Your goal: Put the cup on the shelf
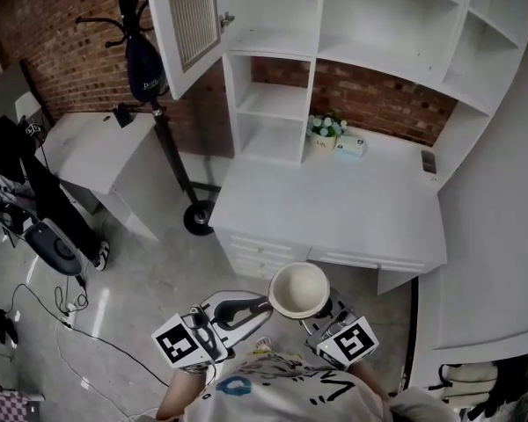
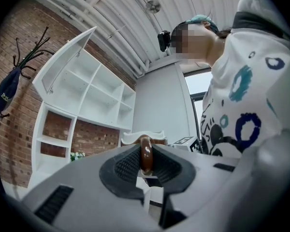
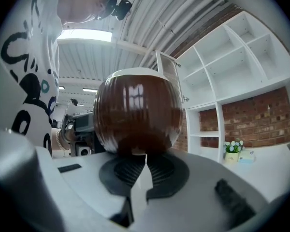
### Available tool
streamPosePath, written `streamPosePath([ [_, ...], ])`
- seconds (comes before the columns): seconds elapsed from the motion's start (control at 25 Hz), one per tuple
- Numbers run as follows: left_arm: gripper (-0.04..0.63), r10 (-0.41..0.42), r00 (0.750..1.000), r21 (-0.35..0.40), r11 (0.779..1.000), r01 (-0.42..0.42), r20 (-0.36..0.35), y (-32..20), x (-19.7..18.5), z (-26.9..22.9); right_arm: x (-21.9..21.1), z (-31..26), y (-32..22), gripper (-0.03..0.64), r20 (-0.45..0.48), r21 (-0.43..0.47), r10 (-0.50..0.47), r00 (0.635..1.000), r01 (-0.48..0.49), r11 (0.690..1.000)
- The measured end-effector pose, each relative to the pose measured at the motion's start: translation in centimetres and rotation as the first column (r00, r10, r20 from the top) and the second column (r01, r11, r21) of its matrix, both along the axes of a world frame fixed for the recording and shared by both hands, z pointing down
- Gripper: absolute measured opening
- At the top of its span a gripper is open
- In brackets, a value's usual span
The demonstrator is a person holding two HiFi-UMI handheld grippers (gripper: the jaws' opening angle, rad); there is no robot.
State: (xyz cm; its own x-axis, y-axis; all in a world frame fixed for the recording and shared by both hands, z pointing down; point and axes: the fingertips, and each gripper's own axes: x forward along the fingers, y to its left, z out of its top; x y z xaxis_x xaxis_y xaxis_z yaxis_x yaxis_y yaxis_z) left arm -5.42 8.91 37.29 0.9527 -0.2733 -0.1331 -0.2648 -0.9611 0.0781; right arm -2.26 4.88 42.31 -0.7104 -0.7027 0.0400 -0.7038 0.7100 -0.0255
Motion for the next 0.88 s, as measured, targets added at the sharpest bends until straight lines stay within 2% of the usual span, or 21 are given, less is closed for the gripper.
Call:
streamPosePath([
  [0.24,0.060,0.039,0.999,-0.012,0.999,-0.039,-0.002,-1.1,-1.1,0.5,-1.1,0.7,-1.0,0.028,0.022,-0.026,0.032,0.999,-0.032,0.999],
  [0.36,0.060,0.027,1.000,-0.012,1.000,-0.027,0.002,-1.5,-1.0,1.0,-0.9,1.2,-1.3,0.029,0.014,-0.034,0.032,0.999,-0.032,0.999],
  [0.52,0.060,0.016,1.000,-0.054,0.998,-0.017,-0.018,-2.4,-1.4,1.7,-1.2,1.9,-2.1,0.028,-0.015,-0.044,0.034,0.999,-0.035,0.998],
  [0.68,0.060,0.011,1.000,-0.063,0.998,-0.012,-0.006,-3.8,-0.5,2.3,-0.4,2.4,-3.5,0.028,0.005,-0.066,0.036,0.999,-0.036,0.997],
  [0.88,0.060,-0.009,1.000,-0.066,0.998,0.009,-0.003,-6.5,0.4,2.4,0.5,2.5,-6.3,0.029,-0.015,-0.046,0.008,1.000,-0.009,0.999],
])
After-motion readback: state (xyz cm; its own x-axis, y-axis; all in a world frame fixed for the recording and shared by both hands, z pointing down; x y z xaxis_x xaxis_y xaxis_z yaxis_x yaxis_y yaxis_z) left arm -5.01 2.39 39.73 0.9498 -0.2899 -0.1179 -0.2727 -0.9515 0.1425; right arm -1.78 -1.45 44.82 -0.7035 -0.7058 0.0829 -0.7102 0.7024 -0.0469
